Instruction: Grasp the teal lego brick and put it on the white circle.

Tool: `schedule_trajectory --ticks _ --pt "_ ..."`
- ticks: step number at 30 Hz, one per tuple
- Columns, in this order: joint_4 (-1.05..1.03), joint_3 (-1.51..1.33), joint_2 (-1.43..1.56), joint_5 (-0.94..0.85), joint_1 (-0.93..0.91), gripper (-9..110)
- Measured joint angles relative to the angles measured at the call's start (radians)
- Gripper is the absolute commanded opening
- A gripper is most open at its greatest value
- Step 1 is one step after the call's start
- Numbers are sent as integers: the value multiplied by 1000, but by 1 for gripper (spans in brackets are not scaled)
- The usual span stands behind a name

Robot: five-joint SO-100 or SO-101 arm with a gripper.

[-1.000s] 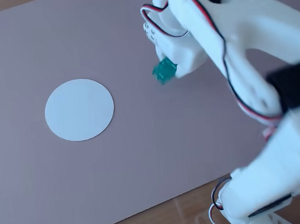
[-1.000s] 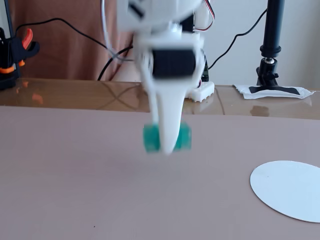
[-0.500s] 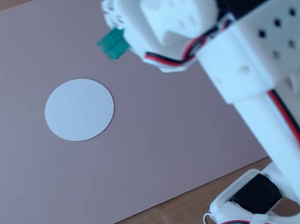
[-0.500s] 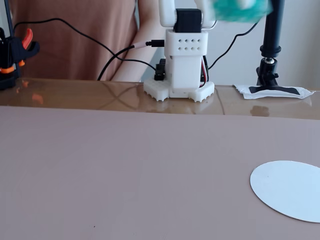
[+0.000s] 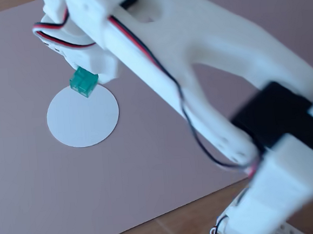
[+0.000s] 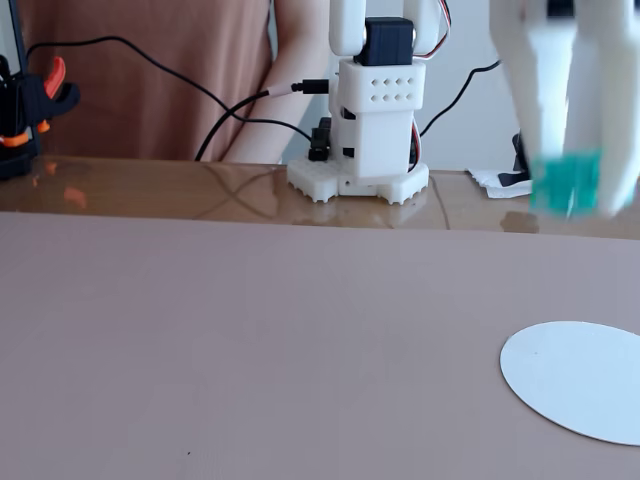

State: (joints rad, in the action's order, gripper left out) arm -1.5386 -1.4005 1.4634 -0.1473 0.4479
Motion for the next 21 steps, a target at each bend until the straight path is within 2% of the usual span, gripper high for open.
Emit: schedule_trajectory --ticks 9,13,15,21 --pt "-60 229 -348 -18 41 1" --pt "-100 305 -426 -34 67 21" --pt "-104 319 -439 -25 55 27" --pt "-115 321 -445 -23 49 30"
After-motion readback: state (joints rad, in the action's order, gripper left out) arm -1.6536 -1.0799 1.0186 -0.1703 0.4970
